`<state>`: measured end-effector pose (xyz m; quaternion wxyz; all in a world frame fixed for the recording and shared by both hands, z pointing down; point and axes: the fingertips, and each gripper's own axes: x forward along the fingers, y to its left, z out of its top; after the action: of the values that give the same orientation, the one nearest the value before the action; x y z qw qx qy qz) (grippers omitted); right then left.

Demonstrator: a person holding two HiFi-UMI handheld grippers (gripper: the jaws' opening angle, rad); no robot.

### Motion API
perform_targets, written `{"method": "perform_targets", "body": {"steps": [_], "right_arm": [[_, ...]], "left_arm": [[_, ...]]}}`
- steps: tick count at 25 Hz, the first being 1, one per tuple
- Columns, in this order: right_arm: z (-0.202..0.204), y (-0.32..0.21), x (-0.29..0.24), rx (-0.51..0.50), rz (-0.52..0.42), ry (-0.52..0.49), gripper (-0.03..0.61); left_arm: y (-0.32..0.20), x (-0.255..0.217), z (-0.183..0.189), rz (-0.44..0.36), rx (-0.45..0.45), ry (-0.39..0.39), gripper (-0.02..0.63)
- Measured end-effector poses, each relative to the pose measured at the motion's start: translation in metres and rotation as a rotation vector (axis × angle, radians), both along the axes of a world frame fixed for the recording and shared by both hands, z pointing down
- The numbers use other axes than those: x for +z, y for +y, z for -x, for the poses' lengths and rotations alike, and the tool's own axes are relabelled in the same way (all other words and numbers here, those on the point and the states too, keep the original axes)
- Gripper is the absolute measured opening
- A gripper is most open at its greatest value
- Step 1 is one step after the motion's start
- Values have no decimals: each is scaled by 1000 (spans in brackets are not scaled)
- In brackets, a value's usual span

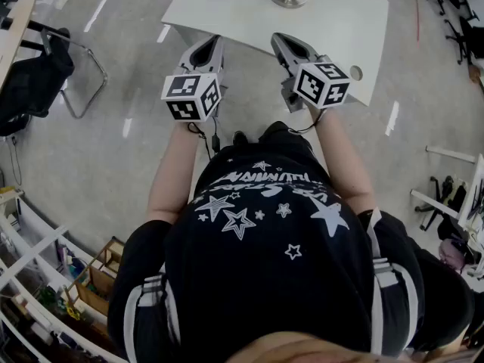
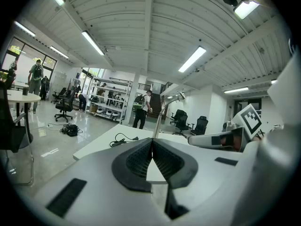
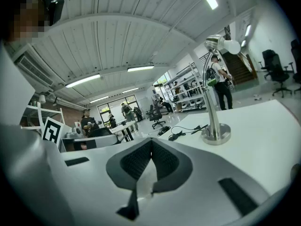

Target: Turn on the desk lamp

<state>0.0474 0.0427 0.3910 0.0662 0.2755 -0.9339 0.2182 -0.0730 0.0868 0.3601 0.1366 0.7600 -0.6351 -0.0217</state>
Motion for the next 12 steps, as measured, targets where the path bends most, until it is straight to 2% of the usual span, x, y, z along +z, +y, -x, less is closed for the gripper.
{"method": "perform_targets", "body": {"steps": [6, 12], "right_arm": [[5, -5, 6, -43, -2, 23, 5], [34, -29, 13, -76, 31, -9, 5]], "left_arm": [[1, 6, 3, 6, -36, 12, 11], [-13, 12, 26, 22, -69, -16, 11]]}}
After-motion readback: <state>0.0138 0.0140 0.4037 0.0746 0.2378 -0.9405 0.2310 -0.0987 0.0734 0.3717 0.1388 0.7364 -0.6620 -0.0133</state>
